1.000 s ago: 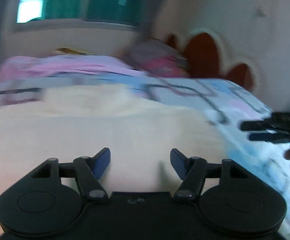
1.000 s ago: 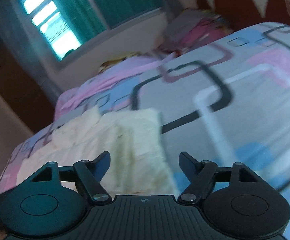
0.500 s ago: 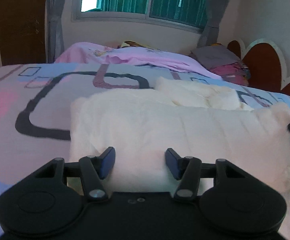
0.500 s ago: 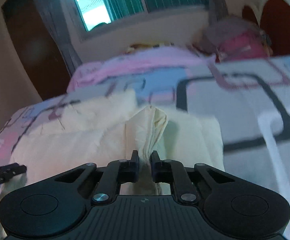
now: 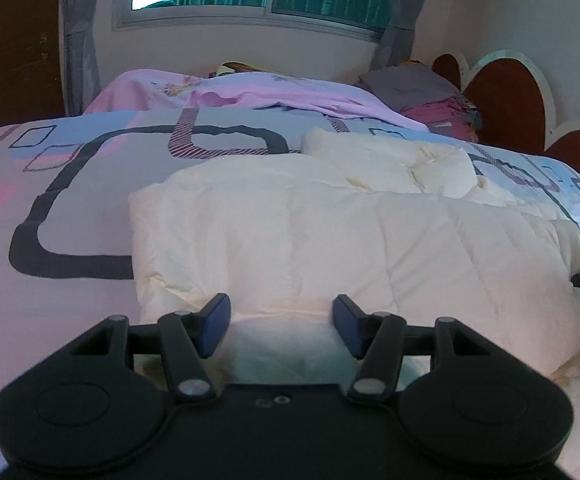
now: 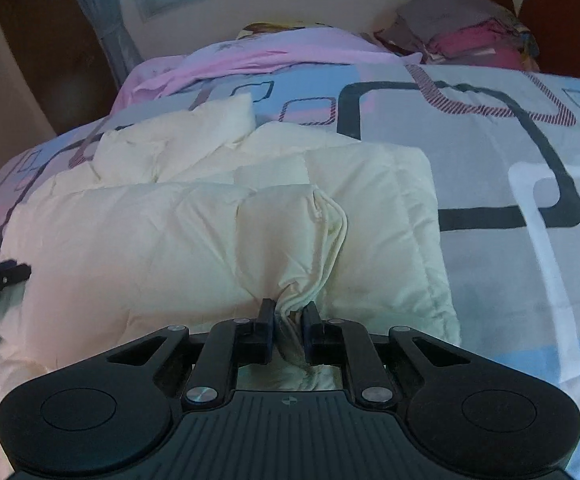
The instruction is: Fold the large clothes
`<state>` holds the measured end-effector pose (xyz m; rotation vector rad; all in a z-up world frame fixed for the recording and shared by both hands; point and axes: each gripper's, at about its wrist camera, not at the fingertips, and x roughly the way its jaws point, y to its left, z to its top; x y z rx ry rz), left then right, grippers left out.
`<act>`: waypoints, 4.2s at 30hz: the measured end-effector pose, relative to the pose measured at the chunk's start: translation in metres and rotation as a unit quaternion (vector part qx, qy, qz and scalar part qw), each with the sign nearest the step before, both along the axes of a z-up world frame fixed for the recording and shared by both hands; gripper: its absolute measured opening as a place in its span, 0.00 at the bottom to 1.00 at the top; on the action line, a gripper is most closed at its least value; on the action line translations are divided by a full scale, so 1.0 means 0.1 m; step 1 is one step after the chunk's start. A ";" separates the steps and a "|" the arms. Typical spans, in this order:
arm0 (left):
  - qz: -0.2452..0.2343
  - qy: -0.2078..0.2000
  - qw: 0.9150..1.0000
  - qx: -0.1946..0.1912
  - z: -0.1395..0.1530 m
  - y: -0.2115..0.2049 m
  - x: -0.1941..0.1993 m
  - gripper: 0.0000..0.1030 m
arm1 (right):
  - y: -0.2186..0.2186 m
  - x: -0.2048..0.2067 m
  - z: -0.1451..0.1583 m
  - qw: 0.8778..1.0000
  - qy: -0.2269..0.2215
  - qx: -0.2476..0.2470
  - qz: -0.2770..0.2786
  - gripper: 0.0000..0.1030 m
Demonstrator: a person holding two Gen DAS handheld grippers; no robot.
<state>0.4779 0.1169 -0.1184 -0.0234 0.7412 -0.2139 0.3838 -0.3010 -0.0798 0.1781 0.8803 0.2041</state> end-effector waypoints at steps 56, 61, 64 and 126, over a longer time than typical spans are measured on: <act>0.038 0.003 0.997 0.069 0.19 0.49 -1.52 0.97 | -0.16 -1.01 0.07 0.997 -0.024 -0.021 -0.064 0.86; 0.063 0.036 0.996 0.047 0.15 0.63 -2.09 0.89 | -0.65 -1.66 0.02 0.995 -0.004 0.025 -0.098 0.86; 0.072 0.056 0.996 0.011 0.12 0.68 -2.36 0.79 | -0.85 -2.06 -0.05 0.994 0.011 0.037 -0.103 0.85; 0.154 -0.031 0.959 -0.236 0.44 1.16 0.89 0.90 | -1.20 1.28 0.33 0.971 -0.098 0.198 -0.096 0.80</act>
